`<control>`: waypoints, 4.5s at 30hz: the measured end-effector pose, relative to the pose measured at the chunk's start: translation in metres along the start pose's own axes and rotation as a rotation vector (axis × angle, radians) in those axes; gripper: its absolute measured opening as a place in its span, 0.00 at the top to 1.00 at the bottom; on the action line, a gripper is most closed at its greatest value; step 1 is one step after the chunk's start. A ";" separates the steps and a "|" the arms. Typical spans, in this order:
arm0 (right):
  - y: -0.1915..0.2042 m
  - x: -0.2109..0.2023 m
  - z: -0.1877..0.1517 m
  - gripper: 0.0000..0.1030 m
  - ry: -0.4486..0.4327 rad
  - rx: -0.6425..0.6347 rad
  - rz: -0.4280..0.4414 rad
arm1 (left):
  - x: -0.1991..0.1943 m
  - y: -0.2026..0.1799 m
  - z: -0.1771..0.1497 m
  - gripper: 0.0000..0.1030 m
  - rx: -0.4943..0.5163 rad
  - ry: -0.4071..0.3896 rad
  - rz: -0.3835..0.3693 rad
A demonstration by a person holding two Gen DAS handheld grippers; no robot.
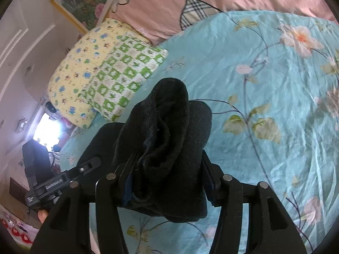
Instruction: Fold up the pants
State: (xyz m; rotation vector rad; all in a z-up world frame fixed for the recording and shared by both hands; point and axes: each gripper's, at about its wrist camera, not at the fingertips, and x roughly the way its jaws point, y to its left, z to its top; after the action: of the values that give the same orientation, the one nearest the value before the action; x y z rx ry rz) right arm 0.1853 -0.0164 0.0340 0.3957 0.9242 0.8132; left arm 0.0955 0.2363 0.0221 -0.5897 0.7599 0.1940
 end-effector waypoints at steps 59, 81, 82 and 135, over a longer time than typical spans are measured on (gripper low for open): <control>0.031 -0.056 -0.057 0.09 -0.036 -0.178 -0.079 | -0.049 -0.010 -0.064 0.20 0.119 -0.026 0.099; 0.058 -0.061 -0.094 0.05 -0.065 -0.374 -0.147 | -0.054 -0.042 -0.103 0.20 0.317 -0.070 0.227; 0.058 -0.060 -0.096 0.05 -0.064 -0.376 -0.152 | -0.054 -0.044 -0.105 0.20 0.327 -0.070 0.229; 0.067 -0.032 -0.104 0.04 -0.065 -0.472 -0.140 | -0.030 -0.043 -0.102 0.18 0.354 -0.063 0.291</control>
State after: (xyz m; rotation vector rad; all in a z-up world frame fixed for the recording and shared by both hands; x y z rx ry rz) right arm 0.0586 -0.0009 0.0350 -0.0533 0.6644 0.8542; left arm 0.0296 0.1450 0.0034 -0.1344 0.7949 0.3362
